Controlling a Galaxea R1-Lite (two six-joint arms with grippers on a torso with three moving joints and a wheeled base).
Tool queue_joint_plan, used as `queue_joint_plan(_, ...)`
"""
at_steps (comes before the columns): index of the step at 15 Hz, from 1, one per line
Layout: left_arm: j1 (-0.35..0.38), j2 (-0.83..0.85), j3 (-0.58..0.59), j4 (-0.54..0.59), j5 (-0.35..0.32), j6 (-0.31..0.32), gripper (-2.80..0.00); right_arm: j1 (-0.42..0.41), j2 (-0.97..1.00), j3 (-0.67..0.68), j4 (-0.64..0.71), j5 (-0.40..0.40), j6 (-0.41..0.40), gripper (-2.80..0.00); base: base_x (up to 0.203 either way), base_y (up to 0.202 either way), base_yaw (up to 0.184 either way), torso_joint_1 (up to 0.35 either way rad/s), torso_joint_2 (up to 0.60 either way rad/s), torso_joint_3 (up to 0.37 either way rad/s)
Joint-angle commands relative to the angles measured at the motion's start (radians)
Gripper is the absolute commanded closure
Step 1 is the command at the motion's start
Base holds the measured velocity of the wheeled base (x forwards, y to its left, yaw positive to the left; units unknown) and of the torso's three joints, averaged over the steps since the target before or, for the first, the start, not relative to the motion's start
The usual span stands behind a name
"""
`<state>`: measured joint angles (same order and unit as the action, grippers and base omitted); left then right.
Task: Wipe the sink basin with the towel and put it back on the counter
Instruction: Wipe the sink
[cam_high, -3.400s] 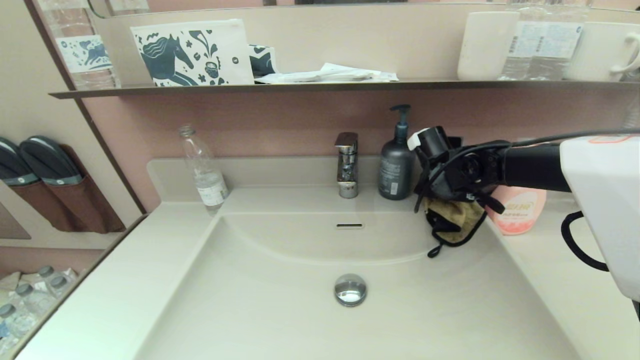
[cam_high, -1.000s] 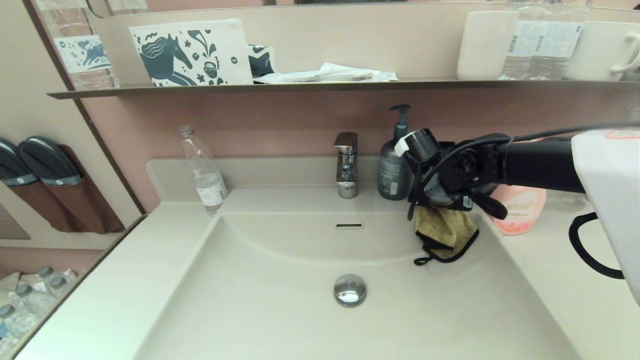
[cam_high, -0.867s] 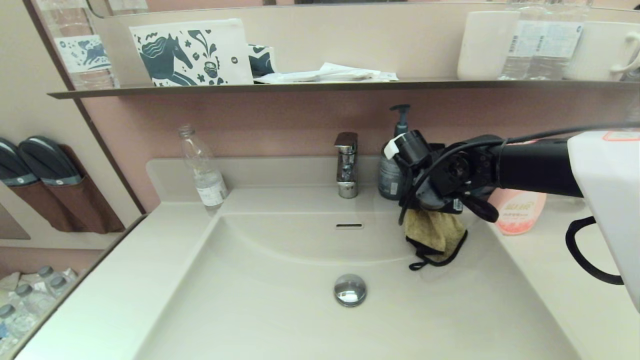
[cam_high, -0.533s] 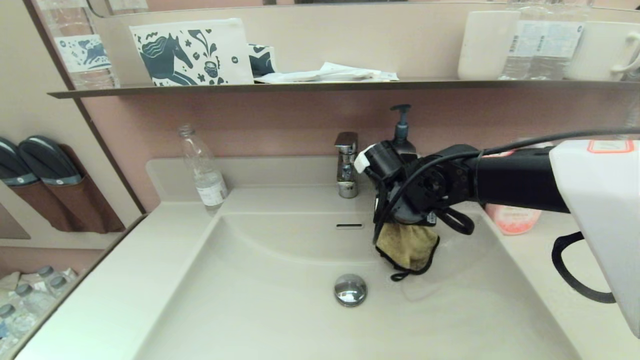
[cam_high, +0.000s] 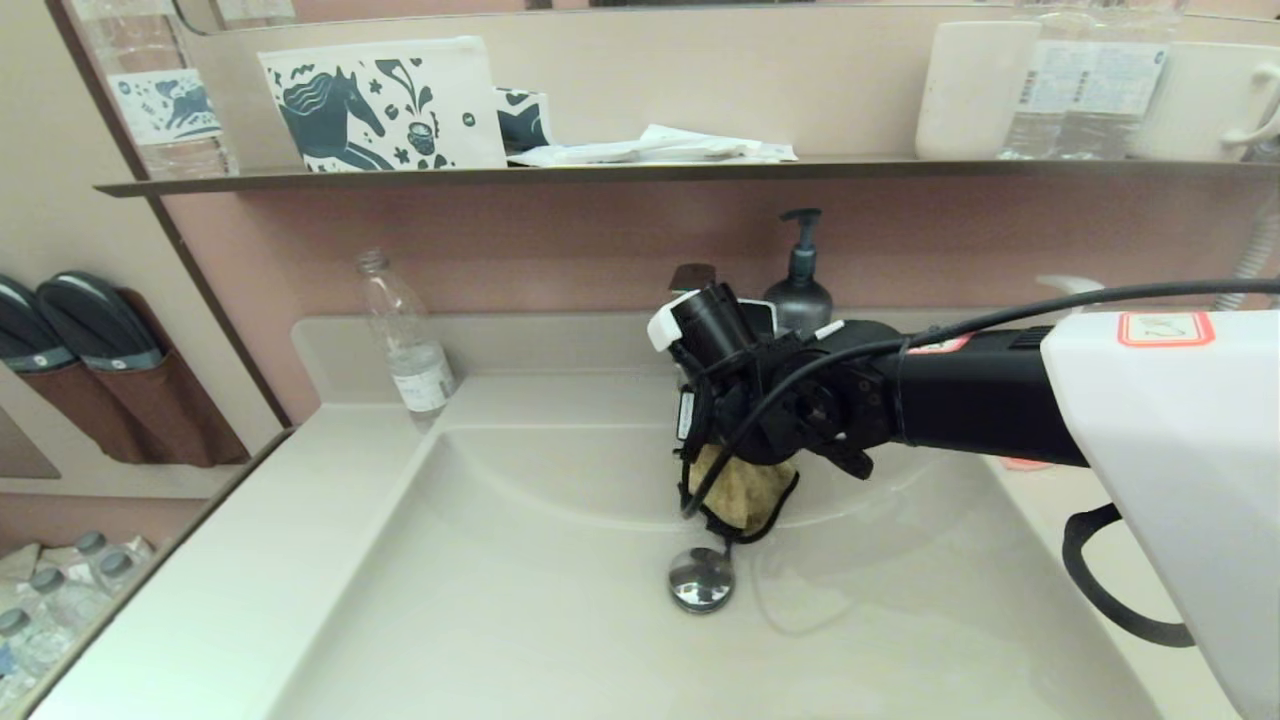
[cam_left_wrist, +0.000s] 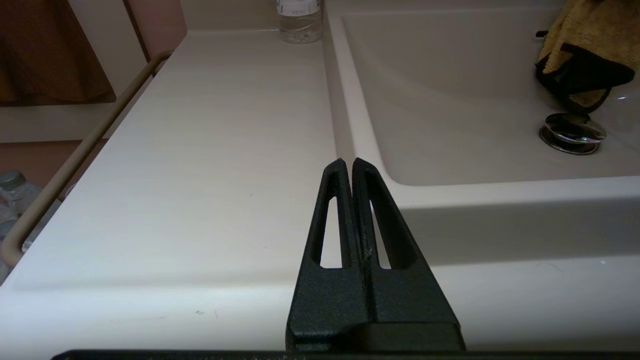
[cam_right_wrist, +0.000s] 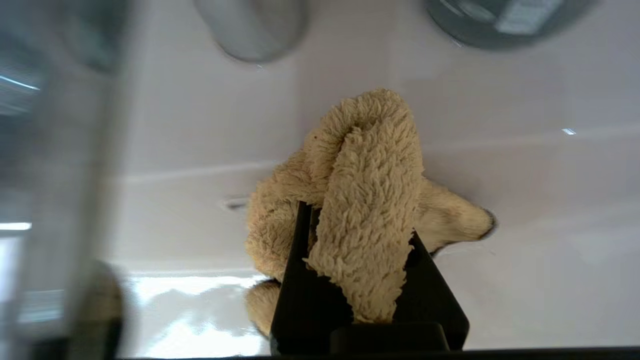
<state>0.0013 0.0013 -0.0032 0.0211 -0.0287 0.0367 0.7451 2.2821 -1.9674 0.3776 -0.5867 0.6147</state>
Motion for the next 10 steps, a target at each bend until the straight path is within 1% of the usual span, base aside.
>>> queue_joint_plan(1,0.0,0.0,0.0,0.0,0.0,0.0,0.0,-0.011,-0.014,0.002,0.002,0.003,0.002,0.0,0.0,0.0,0.0,0.0,0.0,0.0)
queue_joint_plan(10,0.0,0.0,0.0,0.0,0.0,0.0,0.0,-0.077,-0.014,0.003,-0.003,0.013,-0.026,0.0,0.0,0.0,0.0,0.0,0.0,0.0)
